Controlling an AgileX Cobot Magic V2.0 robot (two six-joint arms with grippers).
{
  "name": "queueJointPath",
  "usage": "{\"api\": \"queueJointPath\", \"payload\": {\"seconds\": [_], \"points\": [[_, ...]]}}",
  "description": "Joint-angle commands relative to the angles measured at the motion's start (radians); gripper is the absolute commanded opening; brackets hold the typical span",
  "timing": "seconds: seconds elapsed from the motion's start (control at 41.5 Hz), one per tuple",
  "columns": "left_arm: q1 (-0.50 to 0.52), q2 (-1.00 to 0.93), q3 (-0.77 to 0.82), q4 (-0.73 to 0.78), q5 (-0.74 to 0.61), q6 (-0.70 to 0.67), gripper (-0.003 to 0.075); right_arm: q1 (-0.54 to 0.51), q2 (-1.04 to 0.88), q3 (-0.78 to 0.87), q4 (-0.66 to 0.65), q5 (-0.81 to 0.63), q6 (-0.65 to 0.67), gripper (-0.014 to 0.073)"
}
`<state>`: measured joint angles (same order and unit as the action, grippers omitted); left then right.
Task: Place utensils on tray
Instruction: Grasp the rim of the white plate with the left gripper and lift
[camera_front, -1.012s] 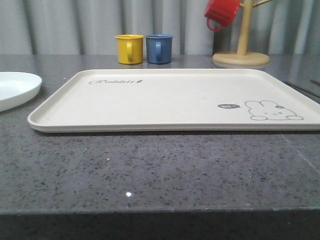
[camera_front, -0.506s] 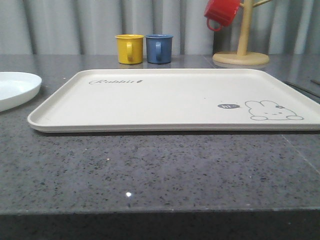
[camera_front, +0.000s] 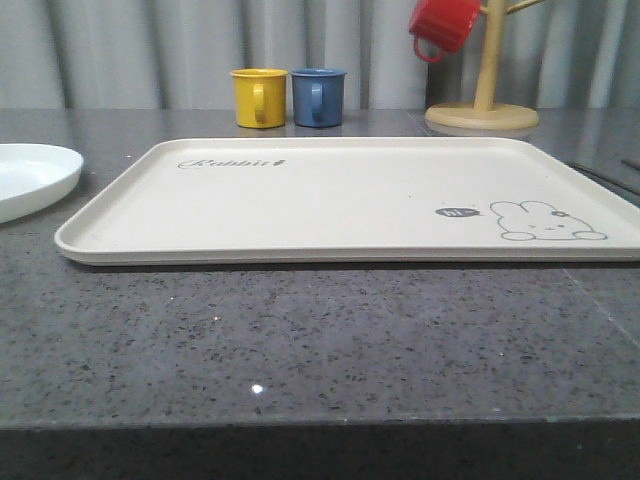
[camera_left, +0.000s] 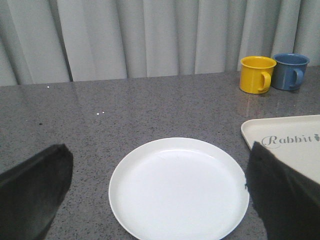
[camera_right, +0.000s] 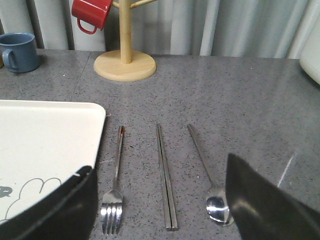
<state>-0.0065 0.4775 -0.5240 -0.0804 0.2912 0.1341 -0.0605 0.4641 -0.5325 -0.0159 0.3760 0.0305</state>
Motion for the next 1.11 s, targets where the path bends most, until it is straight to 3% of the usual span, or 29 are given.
{"api": "queueJointPath", "payload": {"seconds": [0.0, 0.313, 0.578, 0.867, 1.084], "points": [[-0.01, 0.072, -0.074, -0.026, -0.068, -0.009, 0.0647, -0.002, 0.011, -0.039, -0.011, -0.081, -0.004, 0.0559], [-0.176, 0.408, -0.338, -0.013, 0.258, 0.09, 0.0567, -0.002, 0.011, -0.039, -0.011, -0.081, -0.004, 0.0559], [-0.236, 0.726, -0.555, 0.015, 0.544, 0.12, 0.0566, -0.002, 0.011, -0.039, -0.011, -0.081, -0.004, 0.0559], [-0.265, 0.981, -0.714, 0.057, 0.701, 0.15, 0.0566, -0.002, 0.011, -0.039, -0.011, -0.081, -0.004, 0.0559], [-0.265, 1.076, -0.737, 0.06, 0.708, 0.15, 0.0555, -0.002, 0.011, -0.039, -0.011, -0.081, -0.004, 0.0559]]}}
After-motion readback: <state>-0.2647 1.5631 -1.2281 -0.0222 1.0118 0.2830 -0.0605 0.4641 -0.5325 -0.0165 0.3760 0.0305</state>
